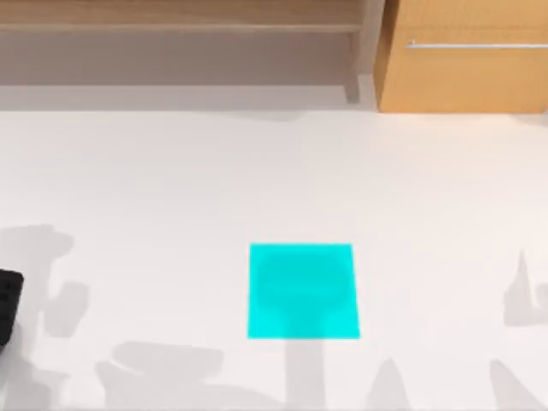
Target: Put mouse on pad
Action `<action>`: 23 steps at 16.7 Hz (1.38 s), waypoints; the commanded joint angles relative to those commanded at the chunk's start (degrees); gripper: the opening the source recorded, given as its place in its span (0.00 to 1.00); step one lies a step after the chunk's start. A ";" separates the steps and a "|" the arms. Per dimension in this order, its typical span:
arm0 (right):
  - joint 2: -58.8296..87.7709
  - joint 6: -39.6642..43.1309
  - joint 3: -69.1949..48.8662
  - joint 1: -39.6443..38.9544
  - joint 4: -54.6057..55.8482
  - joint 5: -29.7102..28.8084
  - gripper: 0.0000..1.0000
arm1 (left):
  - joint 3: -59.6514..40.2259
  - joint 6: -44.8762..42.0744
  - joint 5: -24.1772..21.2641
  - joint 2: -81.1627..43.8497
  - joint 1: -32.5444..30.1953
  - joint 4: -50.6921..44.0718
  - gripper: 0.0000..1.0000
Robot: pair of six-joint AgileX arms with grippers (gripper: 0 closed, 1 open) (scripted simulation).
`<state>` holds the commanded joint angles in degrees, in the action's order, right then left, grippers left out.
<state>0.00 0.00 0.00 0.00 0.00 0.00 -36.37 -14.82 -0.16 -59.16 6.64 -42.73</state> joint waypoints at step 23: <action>0.00 0.00 0.00 0.00 0.00 0.00 1.00 | -6.42 -6.47 0.05 -33.12 3.21 2.45 1.00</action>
<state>0.00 0.00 0.00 0.00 0.00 0.00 -42.79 -21.29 -0.10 -92.28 9.86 -40.28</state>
